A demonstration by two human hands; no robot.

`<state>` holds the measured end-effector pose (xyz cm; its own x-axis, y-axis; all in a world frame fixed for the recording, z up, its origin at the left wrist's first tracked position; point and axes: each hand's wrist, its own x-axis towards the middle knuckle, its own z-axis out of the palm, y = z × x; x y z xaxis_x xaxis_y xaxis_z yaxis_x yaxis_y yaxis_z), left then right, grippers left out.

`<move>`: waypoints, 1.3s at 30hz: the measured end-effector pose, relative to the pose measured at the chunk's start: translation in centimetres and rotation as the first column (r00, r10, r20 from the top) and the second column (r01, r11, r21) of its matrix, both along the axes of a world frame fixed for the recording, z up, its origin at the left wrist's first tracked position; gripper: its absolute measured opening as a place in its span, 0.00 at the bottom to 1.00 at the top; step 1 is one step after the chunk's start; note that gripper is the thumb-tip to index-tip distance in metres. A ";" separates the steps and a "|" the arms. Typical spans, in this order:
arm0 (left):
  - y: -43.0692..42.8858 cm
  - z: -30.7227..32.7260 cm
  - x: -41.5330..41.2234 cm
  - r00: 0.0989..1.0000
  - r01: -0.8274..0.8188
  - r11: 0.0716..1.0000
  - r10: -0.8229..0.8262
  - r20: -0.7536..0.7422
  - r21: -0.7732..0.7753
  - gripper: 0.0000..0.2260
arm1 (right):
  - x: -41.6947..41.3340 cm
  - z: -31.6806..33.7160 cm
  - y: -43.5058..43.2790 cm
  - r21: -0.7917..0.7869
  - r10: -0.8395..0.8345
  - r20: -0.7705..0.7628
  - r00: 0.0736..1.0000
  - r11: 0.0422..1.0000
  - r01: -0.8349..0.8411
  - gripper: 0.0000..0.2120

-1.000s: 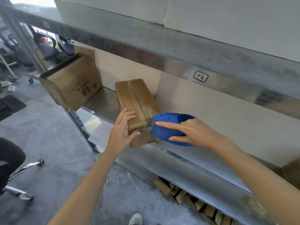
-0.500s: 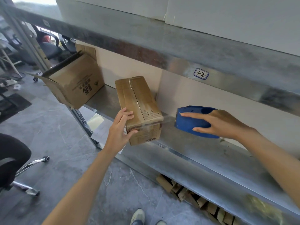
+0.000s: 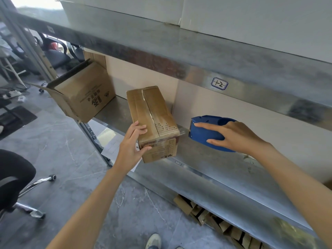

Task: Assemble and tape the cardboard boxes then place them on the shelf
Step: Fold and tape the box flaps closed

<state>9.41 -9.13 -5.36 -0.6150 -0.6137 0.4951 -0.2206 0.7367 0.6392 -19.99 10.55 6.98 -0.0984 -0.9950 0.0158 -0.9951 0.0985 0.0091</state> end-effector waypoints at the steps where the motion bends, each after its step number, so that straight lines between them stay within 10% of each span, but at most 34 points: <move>1: 0.0 0.0 0.0 1.000 0.001 1.000 -0.001 -0.001 0.002 0.25 | 0.1 -0.1 -0.1 0.007 -0.008 -0.005 1.000 1.000 0.008 0.31; 15: -0.2 0.3 -0.3 1.000 0.019 1.000 -0.019 0.000 0.007 0.24 | 4.9 -3.5 -3.9 -0.083 -0.046 -0.223 0.974 0.996 0.028 0.29; 24: 0.0 0.4 0.1 1.000 0.012 1.000 -0.012 0.000 0.006 0.24 | 2.2 -9.9 -4.7 -0.064 -0.248 0.294 0.923 0.958 0.278 0.33; 39: -0.1 1.1 0.0 0.999 -0.001 1.000 0.001 0.033 0.004 0.25 | -1.1 -16.2 -2.9 -0.002 -0.390 0.404 0.827 0.904 0.427 0.34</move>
